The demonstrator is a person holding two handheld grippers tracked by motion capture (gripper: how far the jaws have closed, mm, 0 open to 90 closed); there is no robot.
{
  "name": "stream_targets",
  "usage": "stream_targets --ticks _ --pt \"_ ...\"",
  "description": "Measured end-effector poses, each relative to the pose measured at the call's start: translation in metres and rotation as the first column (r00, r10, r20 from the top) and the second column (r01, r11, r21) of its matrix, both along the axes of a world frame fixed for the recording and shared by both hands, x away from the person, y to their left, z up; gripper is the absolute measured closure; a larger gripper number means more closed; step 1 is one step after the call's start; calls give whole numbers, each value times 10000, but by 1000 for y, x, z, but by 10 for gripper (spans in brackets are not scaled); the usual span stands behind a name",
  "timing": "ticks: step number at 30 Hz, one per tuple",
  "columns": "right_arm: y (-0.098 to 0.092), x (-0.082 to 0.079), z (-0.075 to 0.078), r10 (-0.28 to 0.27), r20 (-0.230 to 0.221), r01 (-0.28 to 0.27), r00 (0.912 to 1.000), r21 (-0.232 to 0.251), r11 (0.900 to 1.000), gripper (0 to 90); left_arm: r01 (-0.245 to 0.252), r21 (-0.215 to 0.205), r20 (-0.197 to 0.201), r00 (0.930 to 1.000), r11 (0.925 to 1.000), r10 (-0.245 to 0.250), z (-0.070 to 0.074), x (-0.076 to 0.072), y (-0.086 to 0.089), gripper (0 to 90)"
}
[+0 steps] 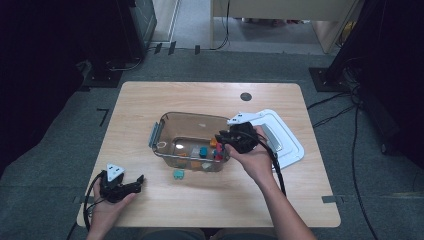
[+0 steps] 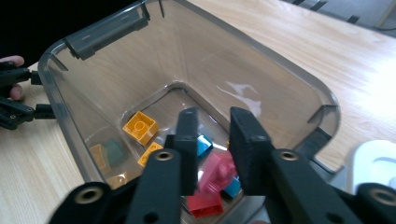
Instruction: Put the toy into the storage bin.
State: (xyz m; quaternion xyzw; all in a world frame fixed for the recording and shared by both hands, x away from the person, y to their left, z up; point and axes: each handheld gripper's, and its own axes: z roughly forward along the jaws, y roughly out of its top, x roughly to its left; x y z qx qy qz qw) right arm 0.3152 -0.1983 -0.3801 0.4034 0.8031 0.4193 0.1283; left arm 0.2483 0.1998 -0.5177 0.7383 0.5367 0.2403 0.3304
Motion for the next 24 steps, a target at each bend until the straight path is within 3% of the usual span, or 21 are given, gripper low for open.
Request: stream_targets --ticks 6,10,12,14,15,18,21,24 --pt "-21 -22 4 -431 339 421 9985 287 9987 615 307 -103 195 9993 9995 -305 1 -3 -1 445" --pt "-41 -43 -2 -812 447 789 9957 513 9956 578 630 -159 137 9979 9979 -627 2 -4 -2 572" --pt "-48 -53 -10 -932 344 909 9951 643 9938 576 748 -376 76 9972 9965 -746 3 -4 -2 658" --pt "-53 -63 -22 -1040 204 1021 9944 781 9917 579 876 -859 -168 9959 9924 -894 5 -3 -3 715" --pt "-53 -67 -29 -1038 75 1028 9946 862 9910 580 986 -1042 -195 9947 9897 -1011 5 -3 -6 732" --pt "-47 -76 -52 -880 -271 903 9957 1022 9906 599 1490 -983 -128 9885 9839 -1510 7 -5 -22 763" --pt "-31 -78 -74 -405 -678 456 9969 763 9960 612 1953 -1108 -155 9800 9745 -1982 8 -4 -38 762" --pt "-17 -77 -85 65 -725 -13 9974 710 9975 616 2341 -1218 -328 9703 9646 -2396 7 -2 -54 767"
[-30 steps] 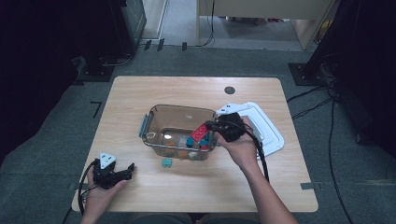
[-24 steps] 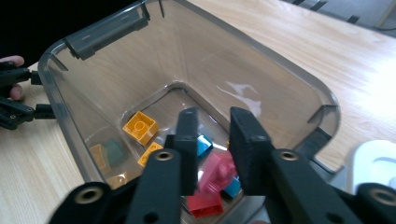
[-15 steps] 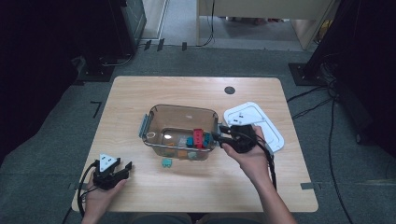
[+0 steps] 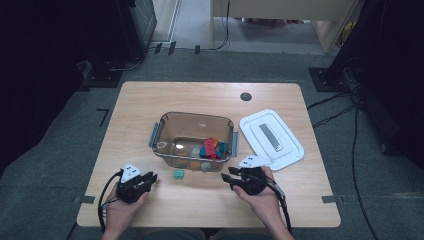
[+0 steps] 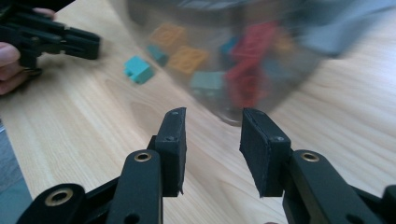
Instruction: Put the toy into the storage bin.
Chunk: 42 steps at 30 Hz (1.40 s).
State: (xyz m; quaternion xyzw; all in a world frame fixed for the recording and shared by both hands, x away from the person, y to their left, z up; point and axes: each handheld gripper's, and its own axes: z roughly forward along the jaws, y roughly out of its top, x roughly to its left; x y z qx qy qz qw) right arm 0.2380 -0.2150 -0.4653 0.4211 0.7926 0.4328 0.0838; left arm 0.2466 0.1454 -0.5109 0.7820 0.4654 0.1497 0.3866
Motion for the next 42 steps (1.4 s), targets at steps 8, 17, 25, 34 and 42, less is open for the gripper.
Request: stream_targets --ticks 8,17,25,34,42 --pt "24 13 -17 213 303 -216 9993 82 9997 569 295 128 -127 9995 9995 -293 1 7 -25 881" --pt "35 28 -29 475 384 -477 9981 51 9988 513 380 154 -196 9991 9992 -377 -2 13 -46 882" --pt "69 21 -44 1158 596 -1158 9915 -39 9933 492 931 112 -45 9957 9956 -930 -4 9 -59 867" --pt "99 23 -50 1552 920 -1479 9836 -823 9856 465 411 -63 323 9986 9991 -408 -6 -2 -7 589" --pt "119 27 -55 1713 1013 -1571 9800 -1351 9783 448 -1140 95 366 9928 9934 1136 -6 3 46 363"
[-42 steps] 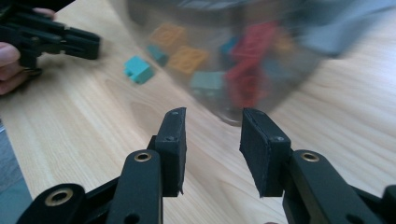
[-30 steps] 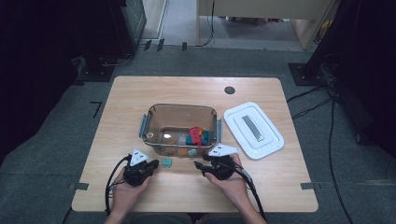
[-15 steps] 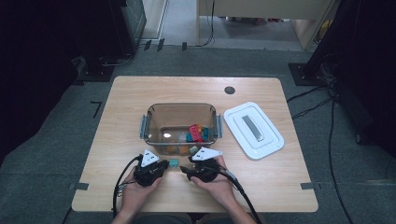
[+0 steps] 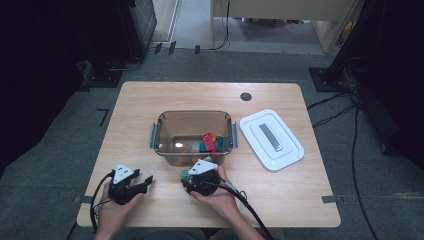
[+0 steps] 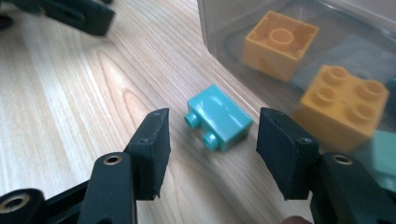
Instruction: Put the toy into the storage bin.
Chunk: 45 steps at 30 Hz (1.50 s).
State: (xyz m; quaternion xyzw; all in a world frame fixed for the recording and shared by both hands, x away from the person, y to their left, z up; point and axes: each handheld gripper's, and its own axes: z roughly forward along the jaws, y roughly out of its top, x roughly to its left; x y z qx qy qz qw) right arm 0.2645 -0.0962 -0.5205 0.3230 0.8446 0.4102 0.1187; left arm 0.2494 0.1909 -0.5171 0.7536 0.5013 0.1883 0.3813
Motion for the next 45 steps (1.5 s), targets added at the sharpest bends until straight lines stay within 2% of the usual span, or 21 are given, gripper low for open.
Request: stream_targets --ticks 2,4,6,9,12,16,19,21,24,27,31,36,41,45 --pt "4 2 -1 31 115 -29 9999 -190 9998 441 -284 -120 -76 9996 9995 283 0 2 7 312" --pt "7 2 -1 51 130 -48 9999 -257 9997 441 -299 -156 -102 9995 9994 298 0 2 7 270" --pt "8 1 -1 163 187 -157 9997 -312 9994 467 -303 101 -54 9995 9995 303 0 2 5 266" --pt "9 -5 1 770 75 -766 9970 -395 9963 507 -390 314 -18 9992 9987 391 0 1 3 266" --pt "11 -15 3 1205 21 -1201 9927 -594 9910 540 -460 190 -31 9989 9988 461 0 2 5 266" --pt "14 -12 3 521 17 -519 9986 -511 9973 536 -489 202 -35 9988 9986 490 0 2 5 266" --pt "16 -7 2 114 -82 -116 9999 -244 9996 601 -518 241 -22 9987 9984 519 0 2 4 266" --pt "16 -7 2 30 -45 -31 10000 -243 9997 665 -598 260 -29 9982 9979 598 0 2 5 265" --pt "12 -9 2 113 -67 -115 9999 -210 9997 675 -616 278 -37 9981 9977 617 0 2 5 253" --pt "5 -11 4 32 -114 -35 9999 -266 9996 676 -681 486 -37 9977 9965 684 0 2 3 226" --pt "-15 -18 9 -126 -143 123 9998 -218 9997 675 -853 1089 27 9963 9904 855 -1 1 -1 193" --pt "-53 -27 16 -662 -254 659 9975 -151 9977 676 -913 1113 -8 9958 9896 920 -1 2 -1 165" --pt "-98 -36 23 -1396 -483 1403 9890 102 9901 675 -905 1136 -36 9958 9894 915 -1 2 -1 148" --pt "-124 -41 29 -1835 -580 1858 9813 376 9819 675 -842 1152 -58 9963 9898 854 -1 2 -1 142"
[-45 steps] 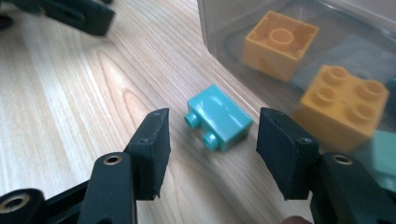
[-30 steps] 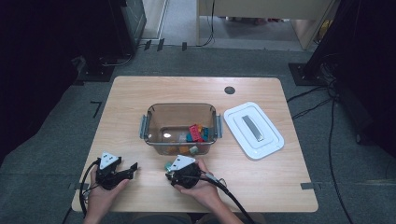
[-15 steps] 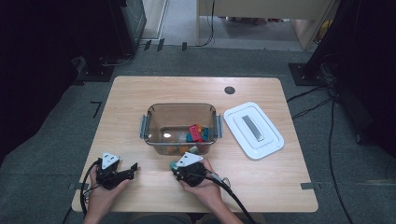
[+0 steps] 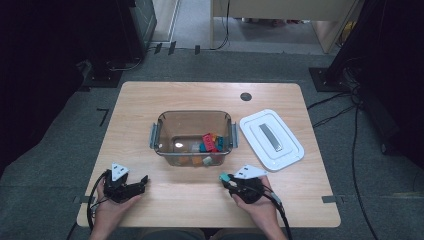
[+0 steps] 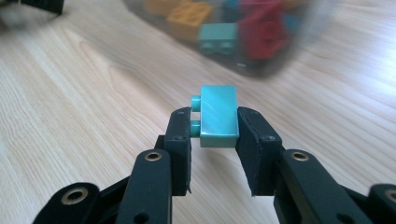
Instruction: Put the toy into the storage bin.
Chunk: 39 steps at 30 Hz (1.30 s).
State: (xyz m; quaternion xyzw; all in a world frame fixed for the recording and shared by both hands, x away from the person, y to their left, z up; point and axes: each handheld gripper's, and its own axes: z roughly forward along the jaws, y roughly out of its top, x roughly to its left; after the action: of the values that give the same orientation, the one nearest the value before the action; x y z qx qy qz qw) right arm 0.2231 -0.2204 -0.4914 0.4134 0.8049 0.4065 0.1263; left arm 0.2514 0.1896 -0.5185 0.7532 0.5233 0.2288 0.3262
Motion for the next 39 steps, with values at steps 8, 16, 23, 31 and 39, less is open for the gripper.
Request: stream_targets --ticks 8,16,23,31,39 --pt "-43 -4 20 -777 114 774 9969 267 9966 675 15 2 -6 10000 10000 -15 0 0 0 132" --pt "-74 1 34 -1072 -129 1072 9942 15 9942 675 25 8 -12 10000 10000 -25 0 0 0 130" --pt "-76 12 62 -880 -16 880 9961 -179 9960 675 16 -3 -6 10000 10000 -16 0 0 0 130" --pt "-62 38 100 -504 159 507 9986 -146 9986 676 19 -22 3 10000 10000 -19 0 0 0 130" --pt "-31 69 130 47 358 -47 9993 -4 10000 675 117 1 -5 9999 9999 -117 0 0 0 129"
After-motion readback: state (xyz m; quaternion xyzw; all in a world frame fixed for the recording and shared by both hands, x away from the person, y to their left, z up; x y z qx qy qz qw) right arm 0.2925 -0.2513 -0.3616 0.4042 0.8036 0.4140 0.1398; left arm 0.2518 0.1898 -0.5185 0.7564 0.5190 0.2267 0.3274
